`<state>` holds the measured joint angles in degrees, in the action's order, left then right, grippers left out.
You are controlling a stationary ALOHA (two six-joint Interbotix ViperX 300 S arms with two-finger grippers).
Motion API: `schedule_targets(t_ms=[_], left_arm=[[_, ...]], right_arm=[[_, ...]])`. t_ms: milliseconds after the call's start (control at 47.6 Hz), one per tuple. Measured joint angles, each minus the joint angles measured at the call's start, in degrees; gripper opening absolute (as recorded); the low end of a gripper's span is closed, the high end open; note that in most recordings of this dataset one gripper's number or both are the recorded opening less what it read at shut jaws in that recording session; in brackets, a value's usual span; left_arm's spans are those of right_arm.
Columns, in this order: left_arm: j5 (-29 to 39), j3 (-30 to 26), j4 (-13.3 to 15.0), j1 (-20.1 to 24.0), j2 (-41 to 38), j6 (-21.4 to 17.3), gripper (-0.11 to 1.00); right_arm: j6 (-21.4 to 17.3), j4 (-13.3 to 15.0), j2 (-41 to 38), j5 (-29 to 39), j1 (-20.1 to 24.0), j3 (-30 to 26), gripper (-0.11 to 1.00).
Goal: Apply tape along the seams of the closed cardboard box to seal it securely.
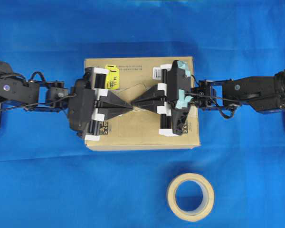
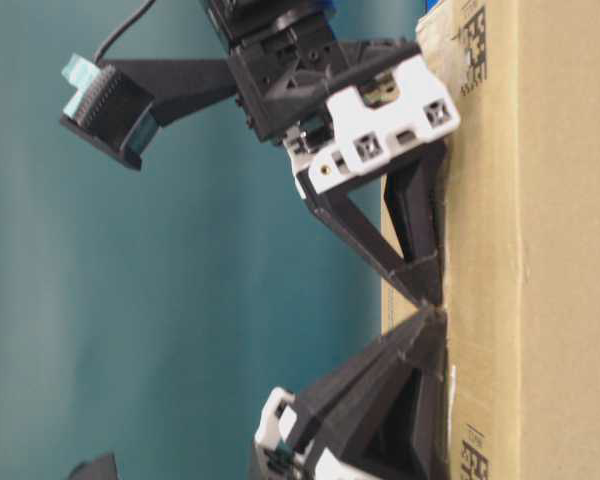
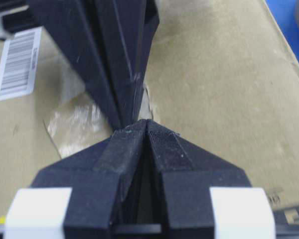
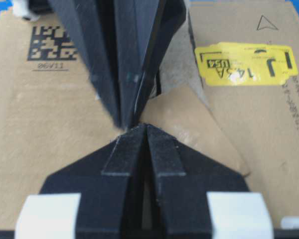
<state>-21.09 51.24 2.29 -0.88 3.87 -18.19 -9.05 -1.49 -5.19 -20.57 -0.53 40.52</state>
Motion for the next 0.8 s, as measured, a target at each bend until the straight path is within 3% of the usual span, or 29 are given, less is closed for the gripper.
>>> schedule_targets(t_ms=[231, 462, 798], left_arm=[[-0.1, 4.7, -0.1, 0.0, 4.2, -0.5, 0.02], [0.5, 4.0, -0.2, 0.0, 9.2, -1.4, 0.02], [8.3, 2.7, -0.2, 0.2, 22.0, -1.4, 0.02]], right_arm=[[-0.2, -2.5, 3.1, -0.6, 0.6, 4.3, 0.0], [1.8, -1.8, 8.3, -0.2, 1.0, 5.4, 0.0], [3.9, 0.0, 26.7, 11.7, 1.1, 6.6, 0.0]])
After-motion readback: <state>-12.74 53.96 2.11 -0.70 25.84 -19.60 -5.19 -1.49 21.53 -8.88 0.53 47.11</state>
